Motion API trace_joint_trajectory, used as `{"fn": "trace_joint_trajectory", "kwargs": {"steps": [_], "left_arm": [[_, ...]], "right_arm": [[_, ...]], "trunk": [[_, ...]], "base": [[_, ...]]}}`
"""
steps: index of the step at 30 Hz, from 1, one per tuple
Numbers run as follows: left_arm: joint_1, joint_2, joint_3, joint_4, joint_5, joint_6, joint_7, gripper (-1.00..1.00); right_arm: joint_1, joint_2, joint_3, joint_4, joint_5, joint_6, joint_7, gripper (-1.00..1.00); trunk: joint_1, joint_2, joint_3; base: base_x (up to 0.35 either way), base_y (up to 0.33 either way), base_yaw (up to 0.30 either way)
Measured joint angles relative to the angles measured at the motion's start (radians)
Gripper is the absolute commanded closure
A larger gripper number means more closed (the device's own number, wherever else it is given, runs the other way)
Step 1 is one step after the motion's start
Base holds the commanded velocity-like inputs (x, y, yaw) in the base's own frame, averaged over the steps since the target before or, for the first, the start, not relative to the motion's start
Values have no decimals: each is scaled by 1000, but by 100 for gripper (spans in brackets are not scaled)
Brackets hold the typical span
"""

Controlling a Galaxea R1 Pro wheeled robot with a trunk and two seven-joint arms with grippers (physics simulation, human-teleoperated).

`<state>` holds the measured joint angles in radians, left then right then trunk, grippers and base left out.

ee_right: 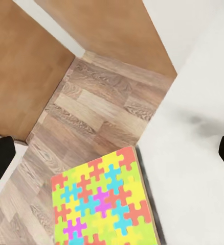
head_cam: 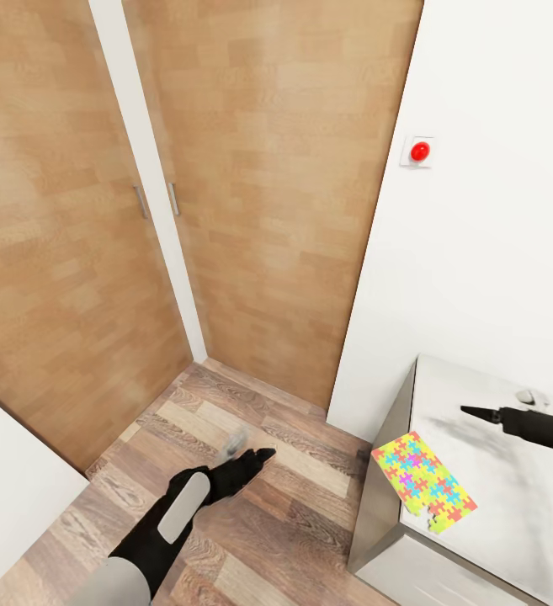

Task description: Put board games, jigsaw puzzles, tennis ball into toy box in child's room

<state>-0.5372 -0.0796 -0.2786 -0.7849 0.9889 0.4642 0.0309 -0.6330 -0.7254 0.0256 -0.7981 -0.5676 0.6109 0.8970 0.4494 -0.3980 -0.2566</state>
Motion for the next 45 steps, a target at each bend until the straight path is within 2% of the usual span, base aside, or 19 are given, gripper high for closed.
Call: {"fn": "trace_joint_trajectory", "kwargs": {"steps": [2,3,5,8,10,11,13,14,16,17,19,24,31,45], "left_arm": [[-41,-6,-2,51,3,-18,-68,-100],[-42,-6,-2,52,3,-18,-70,-100],[-83,-10,-3,104,1,-32,-135,-100],[-103,-12,-6,131,0,-37,-166,-100],[-138,-14,-16,178,0,-44,-217,-100],[-139,-14,-16,178,0,-45,-218,-100],[-164,-16,-33,213,-1,-50,-270,-100],[-164,-16,-33,214,-1,-50,-271,-100],[-180,-17,-54,237,-2,-56,-330,-100],[-180,-17,-55,237,-2,-56,-331,-100],[-190,-16,-71,253,-3,-63,-388,-100],[-199,-13,-84,281,-3,-72,-449,-100],[-204,-8,-88,325,1,-93,-498,-100],[-205,-2,-88,352,7,-112,-519,-100]], "right_arm": [[3,-13,-2,-14,-1,-8,39,-100],[4,-13,-2,-15,0,-8,40,-100],[6,-30,-3,-32,-1,-13,87,-100],[7,-41,-3,-40,0,-14,112,-100],[8,-63,-4,-51,-1,-13,158,-100],[8,-64,-4,-52,-1,-13,159,-100],[9,-89,-4,-60,-2,-5,202,-100],[9,-89,-4,-60,-2,-5,203,-100],[10,-109,-4,-65,-2,9,236,-100],[10,-109,-4,-65,-2,9,237,-100],[10,-122,-3,-71,-2,20,260,-100],[12,-132,-3,-85,-2,30,281,-100],[23,-142,-3,-110,-2,39,299,-100],[87,-145,-4,-200,-3,45,309,-100]], "trunk": [[0,0,0],[0,0,0],[0,0,0],[0,0,0],[0,0,0],[0,0,0],[0,0,0],[0,0,0],[0,0,0],[0,0,0],[0,0,0],[0,0,0],[0,0,0],[0,0,0]], "base": [[0,0,0],[0,0,0],[0,0,0],[0,0,0],[0,0,0],[0,0,0],[0,0,0],[0,0,0],[0,0,0],[0,0,-9],[0,0,-34],[0,0,-110],[0,0,-213],[0,0,-224]]}}
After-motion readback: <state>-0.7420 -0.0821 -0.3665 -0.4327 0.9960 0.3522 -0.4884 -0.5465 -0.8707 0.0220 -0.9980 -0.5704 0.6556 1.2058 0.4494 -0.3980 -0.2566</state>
